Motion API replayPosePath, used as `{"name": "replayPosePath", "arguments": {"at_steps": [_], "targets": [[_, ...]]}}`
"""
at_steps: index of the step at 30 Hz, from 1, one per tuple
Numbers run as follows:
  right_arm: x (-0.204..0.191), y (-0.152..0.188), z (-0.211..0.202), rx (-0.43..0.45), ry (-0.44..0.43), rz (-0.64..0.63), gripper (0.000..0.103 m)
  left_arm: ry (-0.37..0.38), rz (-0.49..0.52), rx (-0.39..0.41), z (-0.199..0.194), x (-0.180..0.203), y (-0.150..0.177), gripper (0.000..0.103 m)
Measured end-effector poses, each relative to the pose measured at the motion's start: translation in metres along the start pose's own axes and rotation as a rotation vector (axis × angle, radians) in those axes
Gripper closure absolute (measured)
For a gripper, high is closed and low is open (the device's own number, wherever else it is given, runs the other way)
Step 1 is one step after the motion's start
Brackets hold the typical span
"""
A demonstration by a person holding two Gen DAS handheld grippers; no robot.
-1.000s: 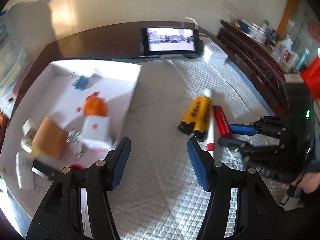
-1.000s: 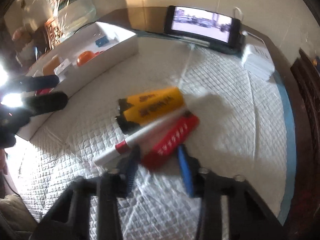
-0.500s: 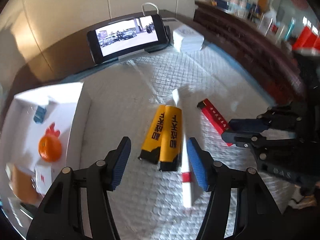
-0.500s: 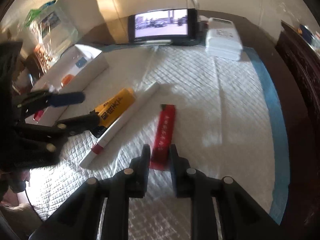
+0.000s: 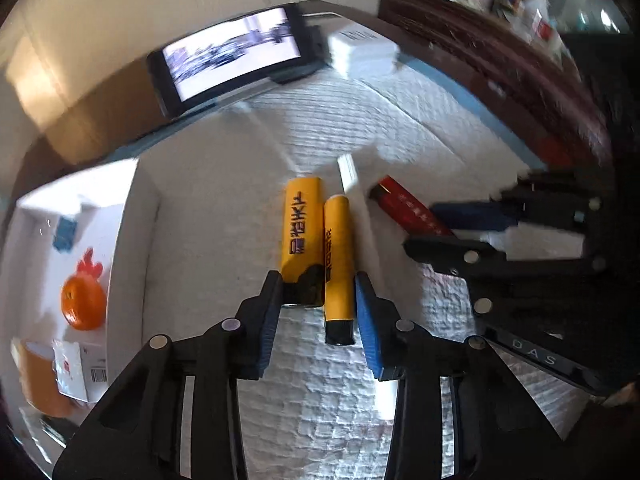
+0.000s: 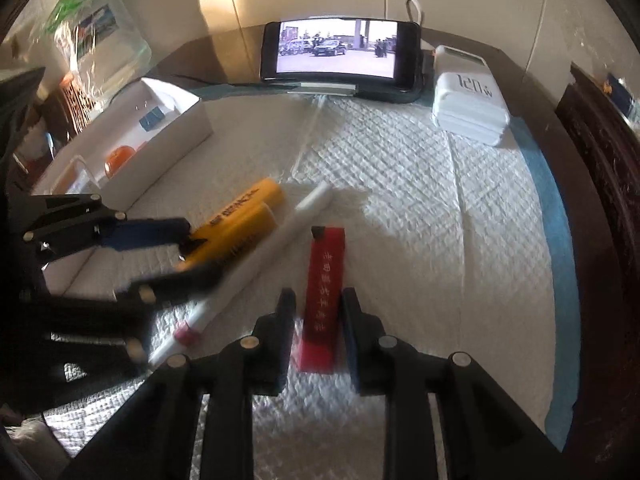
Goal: Organize rigid objects
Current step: 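Grasp a yellow lighter with the left gripper while the right holds the red lighter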
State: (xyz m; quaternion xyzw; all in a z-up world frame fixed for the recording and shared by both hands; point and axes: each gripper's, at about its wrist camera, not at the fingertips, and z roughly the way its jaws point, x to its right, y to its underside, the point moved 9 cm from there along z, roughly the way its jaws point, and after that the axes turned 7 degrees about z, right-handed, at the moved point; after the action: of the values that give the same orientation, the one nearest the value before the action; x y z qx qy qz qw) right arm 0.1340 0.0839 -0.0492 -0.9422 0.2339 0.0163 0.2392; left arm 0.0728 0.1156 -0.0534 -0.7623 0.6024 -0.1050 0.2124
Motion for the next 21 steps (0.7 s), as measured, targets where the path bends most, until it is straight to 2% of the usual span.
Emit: {"name": "replayPosePath", "arguments": {"at_steps": [1, 2, 4, 6, 9, 12, 18, 21], "targets": [[0.001, 0.001, -0.001, -0.002, -0.008, 0.002, 0.080, -0.020, 0.025, -0.002, 0.000, 0.002, 0.001, 0.068], [0.002, 0.002, -0.002, -0.004, -0.022, 0.012, 0.081, -0.007, 0.033, 0.003, -0.001, 0.005, 0.001, 0.068], [0.006, 0.005, -0.003, -0.007, -0.048, 0.042, 0.084, 0.033, 0.015, 0.027, -0.008, 0.008, 0.002, 0.071], [0.011, 0.007, -0.005, -0.008, -0.068, 0.068, 0.085, 0.011, 0.007, 0.045, -0.013, 0.006, 0.002, 0.079], [0.013, 0.010, -0.007, -0.008, -0.079, 0.085, 0.086, 0.029, -0.056, 0.041, -0.010, -0.003, 0.004, 0.079], [0.015, 0.013, -0.009, -0.008, -0.084, 0.097, 0.086, 0.012, -0.069, 0.036, -0.011, -0.008, 0.007, 0.086], [0.018, 0.018, -0.012, -0.010, -0.091, 0.110, 0.086, 0.098, -0.073, 0.038, -0.017, 0.005, 0.022, 0.087], [0.017, 0.018, -0.012, -0.010, -0.089, 0.111, 0.085, 0.093, -0.056, 0.038, -0.016, 0.009, 0.018, 0.087]]}}
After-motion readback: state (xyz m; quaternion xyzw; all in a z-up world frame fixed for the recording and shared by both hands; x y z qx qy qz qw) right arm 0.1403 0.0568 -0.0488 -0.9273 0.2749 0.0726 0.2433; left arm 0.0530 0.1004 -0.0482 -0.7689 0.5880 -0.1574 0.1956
